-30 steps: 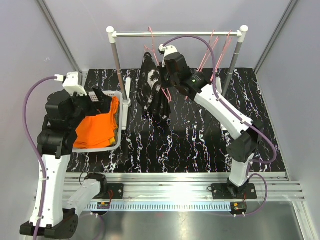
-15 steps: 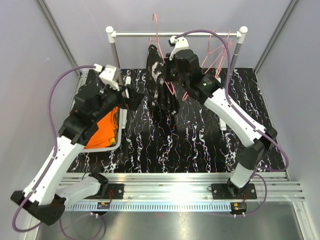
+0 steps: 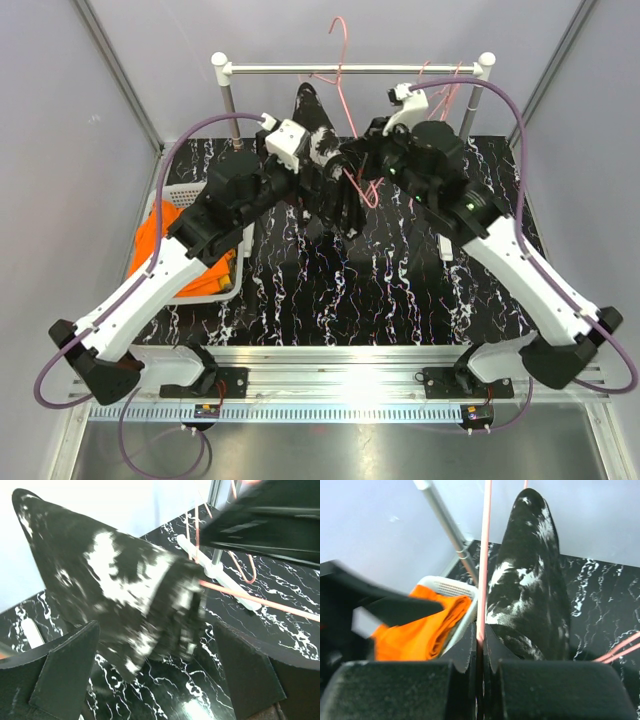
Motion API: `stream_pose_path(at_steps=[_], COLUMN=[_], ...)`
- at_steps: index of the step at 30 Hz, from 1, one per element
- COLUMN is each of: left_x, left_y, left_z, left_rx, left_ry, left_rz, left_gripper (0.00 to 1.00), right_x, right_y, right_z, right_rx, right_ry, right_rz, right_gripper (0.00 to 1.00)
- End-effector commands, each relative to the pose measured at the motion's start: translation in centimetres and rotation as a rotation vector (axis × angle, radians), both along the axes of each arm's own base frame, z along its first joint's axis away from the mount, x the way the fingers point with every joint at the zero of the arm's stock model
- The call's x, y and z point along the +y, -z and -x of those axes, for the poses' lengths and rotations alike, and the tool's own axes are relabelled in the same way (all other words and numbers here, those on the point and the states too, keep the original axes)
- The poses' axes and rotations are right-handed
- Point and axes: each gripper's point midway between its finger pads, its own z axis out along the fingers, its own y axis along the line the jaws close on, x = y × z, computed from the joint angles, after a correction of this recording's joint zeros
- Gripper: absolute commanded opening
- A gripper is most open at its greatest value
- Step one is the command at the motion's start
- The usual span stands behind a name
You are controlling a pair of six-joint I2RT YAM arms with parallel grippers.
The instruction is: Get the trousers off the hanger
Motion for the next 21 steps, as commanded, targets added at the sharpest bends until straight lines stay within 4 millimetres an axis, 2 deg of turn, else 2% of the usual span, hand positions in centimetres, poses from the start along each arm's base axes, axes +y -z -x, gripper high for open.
stream_pose_path(at_steps=[1,5,9,11,13,18,19,21], left_x=[-0.9,-3.1,-6.0,-6.8,-6.7,-7.5,-7.5,-7.4], left_y=[-3.9,-2.7,-2.2,-2.1,-2.0,-1.7,-1.7,-1.8], left_z=[-0.6,-0.6,1.5,2.0,1.2,1.0,0.8,0.5], left_rx=[-0.111,-0.077,-0.069,-0.070,-0.071,-0.059,-0.062,-0.074], left_ry=[-0.006,0.036,0.182,0.202,0.151,0.141,0.123,0.090], left_rz=[0.031,0.002,0.007,0.006,-0.009,-0.020,-0.021,-0.029], left_gripper=[0.99,0.99,0.99,0.99,0.99,0.97,0.92,0.52], right_x=[-2.7,-4.1,-5.2,-5.7,-6.2,-6.7,-6.7,-7.0], right_y=[-12.3,-13.1,-13.6,-14.1,-14.6,-15.3,-15.3,-15.6], right_z=[5.5,7.4,8.5,9.2,10.0,11.4,11.5,11.8], right_rx=[-0.270,-0.271,-0.270,-0.277,-0.281,-0.287,-0.286,-0.289], right_ry=[-0.074,-0.089,-0.083,-0.087,-0.099,-0.128,-0.129,-0.130], right_rz=[-0.299,-0.321,-0.323,-0.327,-0.344,-0.364,-0.371,-0.379], right_gripper=[0.00,0.00,0.00,0.00,0.00,0.00,0.00,0.00])
